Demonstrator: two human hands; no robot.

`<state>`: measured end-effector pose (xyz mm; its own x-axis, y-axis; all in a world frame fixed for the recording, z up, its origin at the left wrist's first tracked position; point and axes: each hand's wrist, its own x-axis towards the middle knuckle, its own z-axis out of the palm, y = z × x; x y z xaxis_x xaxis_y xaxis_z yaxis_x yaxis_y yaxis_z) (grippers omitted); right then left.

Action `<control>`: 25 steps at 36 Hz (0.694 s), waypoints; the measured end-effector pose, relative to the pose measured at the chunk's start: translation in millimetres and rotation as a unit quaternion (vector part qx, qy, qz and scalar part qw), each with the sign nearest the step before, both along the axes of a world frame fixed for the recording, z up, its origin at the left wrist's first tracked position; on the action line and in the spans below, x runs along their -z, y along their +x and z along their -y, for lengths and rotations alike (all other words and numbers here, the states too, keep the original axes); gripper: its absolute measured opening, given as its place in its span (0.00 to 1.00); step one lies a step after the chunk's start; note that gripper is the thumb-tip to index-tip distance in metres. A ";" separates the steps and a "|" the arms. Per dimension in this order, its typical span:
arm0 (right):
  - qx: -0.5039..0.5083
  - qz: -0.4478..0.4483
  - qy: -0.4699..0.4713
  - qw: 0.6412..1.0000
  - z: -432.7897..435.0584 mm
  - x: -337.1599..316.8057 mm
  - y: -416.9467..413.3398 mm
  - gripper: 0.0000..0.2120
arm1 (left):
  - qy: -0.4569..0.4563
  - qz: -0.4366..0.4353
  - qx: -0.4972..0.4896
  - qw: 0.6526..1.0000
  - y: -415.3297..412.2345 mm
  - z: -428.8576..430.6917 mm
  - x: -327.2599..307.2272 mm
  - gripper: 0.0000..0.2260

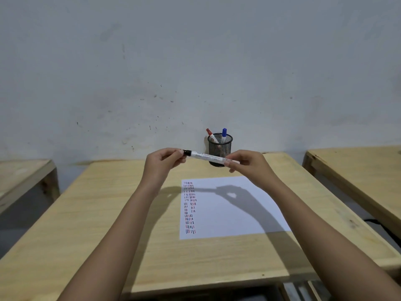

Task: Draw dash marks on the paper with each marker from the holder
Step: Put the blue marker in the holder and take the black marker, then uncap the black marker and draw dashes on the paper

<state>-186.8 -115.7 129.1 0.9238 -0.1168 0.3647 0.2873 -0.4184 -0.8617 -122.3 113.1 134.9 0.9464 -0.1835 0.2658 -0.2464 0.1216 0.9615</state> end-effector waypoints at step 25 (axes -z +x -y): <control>-0.053 -0.046 0.513 0.856 -69.3 42.9 30.6 0.07 | 0.115 0.066 0.001 0.991 0.9 -0.4 43.0 0.05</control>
